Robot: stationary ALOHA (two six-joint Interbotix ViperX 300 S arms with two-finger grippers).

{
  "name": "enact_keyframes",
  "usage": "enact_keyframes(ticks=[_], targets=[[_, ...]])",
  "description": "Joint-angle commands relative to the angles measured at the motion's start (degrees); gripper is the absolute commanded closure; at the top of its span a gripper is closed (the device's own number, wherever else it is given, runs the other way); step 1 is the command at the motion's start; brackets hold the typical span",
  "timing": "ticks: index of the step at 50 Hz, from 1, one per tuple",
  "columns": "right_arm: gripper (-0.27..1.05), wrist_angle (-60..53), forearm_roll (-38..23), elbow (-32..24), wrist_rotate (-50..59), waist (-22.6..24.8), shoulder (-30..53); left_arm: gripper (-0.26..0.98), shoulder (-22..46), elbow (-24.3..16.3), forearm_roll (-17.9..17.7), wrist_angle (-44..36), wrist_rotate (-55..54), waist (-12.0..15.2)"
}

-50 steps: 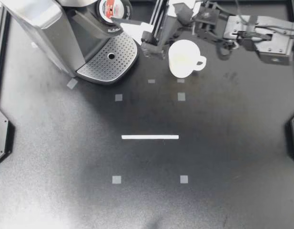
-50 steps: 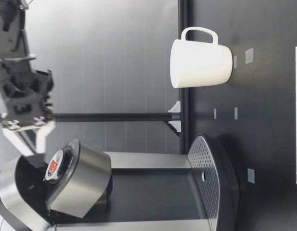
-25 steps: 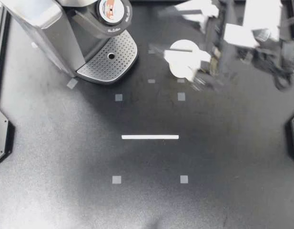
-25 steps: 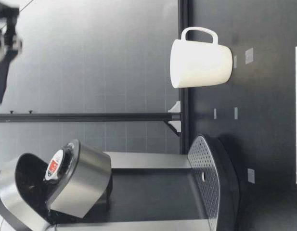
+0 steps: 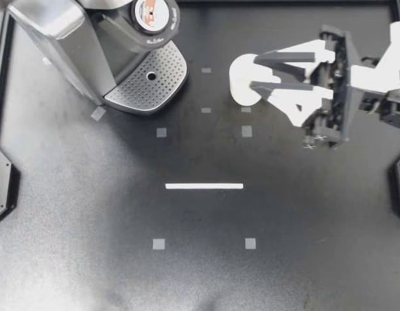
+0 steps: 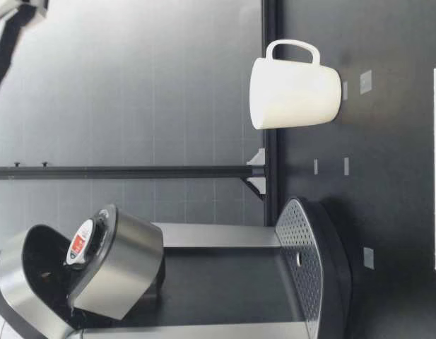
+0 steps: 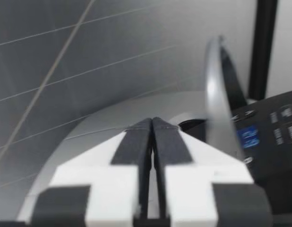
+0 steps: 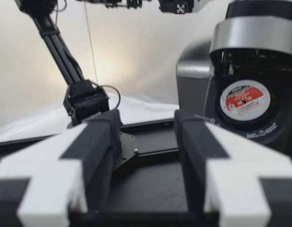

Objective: Place the coffee capsule inside the capsule container, then place the cup onto the center of the cup tray.

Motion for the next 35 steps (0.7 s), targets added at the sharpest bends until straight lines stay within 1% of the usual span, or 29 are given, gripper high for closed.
enact_keyframes(ticks=[1, 15, 21, 35], targets=[[0.30, -0.70, -0.09, -0.70, -0.26, 0.26, -0.97, 0.67, 0.88, -2.02, 0.26, -1.05, -0.18, 0.26], [0.30, -0.97, -0.09, -0.70, -0.35, 0.26, -0.97, 0.67, 5.36, -3.52, 0.26, -7.03, -1.85, 0.26], [0.30, -0.97, -0.18, -0.70, -0.35, 0.26, -0.97, 0.67, 5.98, -4.22, -0.26, -13.36, -2.90, 0.18], [0.30, -1.05, -0.09, -0.79, -0.26, 0.26, -0.70, 0.67, 4.83, -4.75, -0.44, -25.05, -11.16, 0.00]])
